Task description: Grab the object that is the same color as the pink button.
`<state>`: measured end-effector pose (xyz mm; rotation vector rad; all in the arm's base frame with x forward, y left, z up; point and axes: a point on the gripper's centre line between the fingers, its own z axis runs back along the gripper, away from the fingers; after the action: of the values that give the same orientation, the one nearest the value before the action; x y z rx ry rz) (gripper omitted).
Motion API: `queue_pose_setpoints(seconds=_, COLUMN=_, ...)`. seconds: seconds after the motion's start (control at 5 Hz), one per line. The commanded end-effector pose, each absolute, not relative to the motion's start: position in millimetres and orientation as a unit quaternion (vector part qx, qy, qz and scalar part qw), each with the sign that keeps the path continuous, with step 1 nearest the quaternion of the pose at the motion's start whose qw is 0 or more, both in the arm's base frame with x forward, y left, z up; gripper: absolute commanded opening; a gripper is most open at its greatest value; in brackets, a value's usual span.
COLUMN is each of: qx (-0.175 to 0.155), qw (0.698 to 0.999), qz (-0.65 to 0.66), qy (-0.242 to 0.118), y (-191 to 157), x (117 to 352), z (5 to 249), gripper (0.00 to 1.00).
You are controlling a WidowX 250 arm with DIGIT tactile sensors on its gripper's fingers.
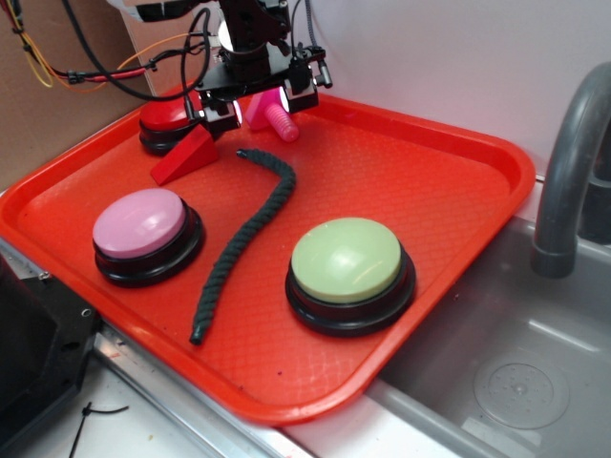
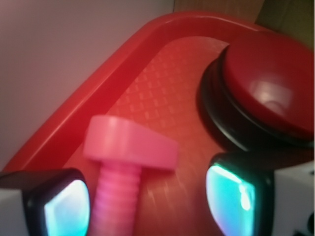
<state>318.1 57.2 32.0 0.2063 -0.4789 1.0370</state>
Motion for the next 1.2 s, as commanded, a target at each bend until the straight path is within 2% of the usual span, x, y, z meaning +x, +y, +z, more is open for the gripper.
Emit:
queue_pose_setpoints(seconds=0.0, qx=0.084, qw=0.823, qz=0.508, qy=-0.240, y=74.9, x=328.1, z=42.9, gripper=0.96)
queue_pose_setpoints(seconds=0.2, qx=0.082, qw=0.824, qz=0.509, qy=-0.234, y=77.3, x=328.3, z=41.2, gripper=0.00)
queue_pose_setpoints(seconds=0.4, qx=0.075, qw=0.831, qz=0.503, qy=-0.225, y=78.2, x=327.0, z=44.5, gripper=0.00)
queue_pose_setpoints(seconds=0.6, qx=0.052, qw=0.844, qz=0.491, qy=-0.210, y=81.1, x=325.0, z=48.7, gripper=0.00)
queue_pose_setpoints(seconds=0.8, qx=0.048, qw=0.852, qz=0.485, qy=-0.192, y=81.3, x=324.0, z=51.7, gripper=0.00)
queue_pose_setpoints(seconds=1.0, qx=0.045, qw=0.879, qz=0.442, qy=-0.173, y=76.3, x=320.7, z=57.6, gripper=0.00)
